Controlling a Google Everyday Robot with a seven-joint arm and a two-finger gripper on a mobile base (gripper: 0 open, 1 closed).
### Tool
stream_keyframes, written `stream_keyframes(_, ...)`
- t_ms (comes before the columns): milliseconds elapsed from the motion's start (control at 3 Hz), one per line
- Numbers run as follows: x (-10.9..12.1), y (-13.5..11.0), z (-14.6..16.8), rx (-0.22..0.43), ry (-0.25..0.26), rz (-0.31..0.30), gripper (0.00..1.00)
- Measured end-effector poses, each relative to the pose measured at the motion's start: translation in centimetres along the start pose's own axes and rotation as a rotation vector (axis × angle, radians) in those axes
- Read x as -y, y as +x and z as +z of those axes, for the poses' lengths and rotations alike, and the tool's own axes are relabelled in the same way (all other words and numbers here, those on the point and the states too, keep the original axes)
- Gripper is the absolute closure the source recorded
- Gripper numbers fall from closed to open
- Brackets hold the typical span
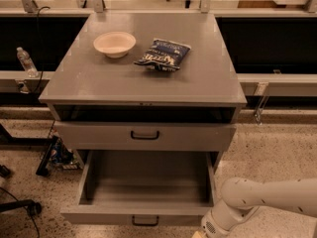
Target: Close middle drawer
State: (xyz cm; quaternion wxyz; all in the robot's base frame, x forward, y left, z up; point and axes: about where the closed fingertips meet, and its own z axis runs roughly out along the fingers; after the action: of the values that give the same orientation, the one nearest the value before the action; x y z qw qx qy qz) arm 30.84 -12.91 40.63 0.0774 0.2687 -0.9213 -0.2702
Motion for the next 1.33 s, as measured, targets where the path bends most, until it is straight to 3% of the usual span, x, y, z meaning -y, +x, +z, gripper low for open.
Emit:
stream_keyframes(333, 1.1, -0.9, 0.1, 0.042, 0.057, -0.015, 0.77)
stream_keyframes(667, 2.8, -3.2, -1.2, 0.123, 0.163, -0.036, 1.0)
stream_keyframes(1333, 2.9, -4.6, -1.0, 0.155, 0.175, -0.07, 1.0)
